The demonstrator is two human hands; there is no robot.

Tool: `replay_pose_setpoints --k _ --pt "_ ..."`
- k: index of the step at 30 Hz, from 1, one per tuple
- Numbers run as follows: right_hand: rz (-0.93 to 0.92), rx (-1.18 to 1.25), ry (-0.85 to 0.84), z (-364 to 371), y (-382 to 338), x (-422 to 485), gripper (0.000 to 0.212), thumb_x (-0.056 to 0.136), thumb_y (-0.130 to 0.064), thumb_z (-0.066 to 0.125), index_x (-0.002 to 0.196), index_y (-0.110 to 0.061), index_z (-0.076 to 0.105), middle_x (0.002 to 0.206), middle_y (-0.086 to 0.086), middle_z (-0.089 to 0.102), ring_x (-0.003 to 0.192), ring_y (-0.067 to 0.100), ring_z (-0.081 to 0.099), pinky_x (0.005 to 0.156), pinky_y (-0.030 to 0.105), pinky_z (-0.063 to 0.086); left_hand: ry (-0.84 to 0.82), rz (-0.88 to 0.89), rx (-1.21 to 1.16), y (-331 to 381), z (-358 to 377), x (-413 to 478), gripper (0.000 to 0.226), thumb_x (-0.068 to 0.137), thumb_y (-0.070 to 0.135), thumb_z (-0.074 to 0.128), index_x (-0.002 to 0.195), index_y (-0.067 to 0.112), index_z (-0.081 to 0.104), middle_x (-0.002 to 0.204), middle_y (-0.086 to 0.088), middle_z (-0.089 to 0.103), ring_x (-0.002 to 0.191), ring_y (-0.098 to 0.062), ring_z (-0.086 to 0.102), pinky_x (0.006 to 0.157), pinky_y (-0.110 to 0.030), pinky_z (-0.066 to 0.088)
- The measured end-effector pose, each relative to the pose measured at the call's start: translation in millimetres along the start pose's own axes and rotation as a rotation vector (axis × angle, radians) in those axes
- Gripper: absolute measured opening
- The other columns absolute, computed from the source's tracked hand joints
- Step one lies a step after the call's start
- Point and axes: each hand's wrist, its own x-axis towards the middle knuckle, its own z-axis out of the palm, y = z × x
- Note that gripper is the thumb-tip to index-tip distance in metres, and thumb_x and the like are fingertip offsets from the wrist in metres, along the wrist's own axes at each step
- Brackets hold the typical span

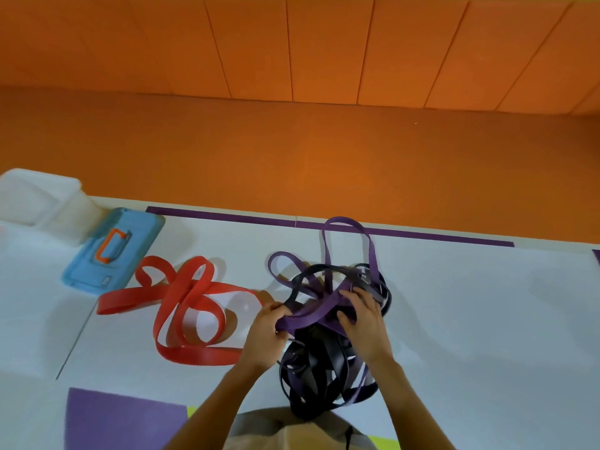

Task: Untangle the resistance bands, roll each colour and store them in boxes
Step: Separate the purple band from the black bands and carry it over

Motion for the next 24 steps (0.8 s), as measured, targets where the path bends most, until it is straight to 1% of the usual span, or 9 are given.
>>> replay_pose_setpoints --k 3,6,9,13,15,18,20,22,24 --pt "-0.009 0.076 0.003 6 -1 -6 0.051 0.100 -0.019 0.069 0.149 -0.023 0.056 0.156 0.004 0.047 0.146 0.030 0.043 0.118 0.047 0.042 -0.047 0.089 0.012 -2 -4 -8 0.041 0.086 -0.010 0.067 0.115 0.019 0.073 0.129 0.010 0.056 0.115 -0.011 0.055 0.088 -0.007 0.040" --pt "-0.047 0.019 0.054 2 5 -6 0.069 0.091 -0.009 0.077 0.153 -0.029 0.052 0.164 0.005 0.038 0.153 0.031 0.031 0.122 0.051 0.037 -0.055 0.133 -0.001 -6 -4 -16 0.040 0.089 -0.005 0.067 0.115 0.026 0.072 0.137 0.014 0.054 0.123 -0.005 0.051 0.093 -0.007 0.039" --pt "-0.065 -0.016 -0.021 -3 11 -8 0.064 0.081 0.002 0.081 0.137 -0.027 0.069 0.156 0.004 0.049 0.150 0.029 0.035 0.120 0.043 0.038 -0.069 0.147 -0.034 3 -1 -14 0.044 0.087 -0.005 0.068 0.114 0.029 0.072 0.133 0.020 0.055 0.120 0.000 0.053 0.092 -0.008 0.042" --pt "0.034 0.074 0.029 -8 21 -21 0.032 0.084 -0.002 0.079 0.112 -0.016 0.076 0.123 0.003 0.068 0.121 0.028 0.062 0.101 0.035 0.052 -0.015 0.160 -0.250 17 6 -5 0.052 0.079 -0.002 0.078 0.115 0.035 0.071 0.121 0.021 0.063 0.114 -0.005 0.060 0.092 -0.017 0.050" --pt "0.112 0.149 0.129 -20 23 -25 0.031 0.084 -0.001 0.079 0.106 -0.022 0.072 0.109 -0.001 0.070 0.103 0.025 0.068 0.086 0.031 0.054 0.033 0.098 -0.280 17 7 0 0.049 0.078 0.007 0.085 0.116 0.034 0.069 0.119 0.016 0.065 0.115 -0.006 0.060 0.100 -0.029 0.052" --pt "0.131 0.253 0.267 -44 23 -30 0.045 0.081 0.008 0.074 0.099 -0.033 0.068 0.095 -0.014 0.073 0.087 0.010 0.069 0.074 0.017 0.051 0.039 0.005 -0.265 12 8 6 0.046 0.078 0.015 0.090 0.118 0.026 0.070 0.118 0.011 0.061 0.117 -0.012 0.058 0.107 -0.039 0.048" --pt "0.102 0.316 0.312 -58 17 -34 0.050 0.079 0.014 0.070 0.096 -0.033 0.069 0.092 -0.016 0.073 0.087 0.010 0.069 0.073 0.013 0.050 -0.037 -0.055 -0.155 10 9 8 0.054 0.080 0.021 0.088 0.130 0.026 0.068 0.136 0.002 0.054 0.133 -0.020 0.051 0.116 -0.042 0.042" --pt "0.099 0.384 0.302 -66 10 -38 0.051 0.078 0.016 0.068 0.095 -0.031 0.071 0.092 -0.015 0.074 0.088 0.011 0.069 0.071 0.014 0.051 -0.142 -0.084 0.041 13 12 9 0.071 0.083 0.035 0.083 0.148 0.034 0.055 0.162 -0.004 0.034 0.153 -0.027 0.029 0.123 -0.047 0.034" --pt "0.083 0.457 0.235 -68 4 -41 0.048 0.077 0.016 0.070 0.093 -0.029 0.074 0.092 -0.012 0.075 0.090 0.011 0.069 0.069 0.017 0.054 -0.192 0.023 0.094 29 10 10 0.085 0.082 0.049 0.079 0.157 0.042 0.042 0.171 0.002 0.022 0.159 -0.024 0.019 0.126 -0.050 0.029"
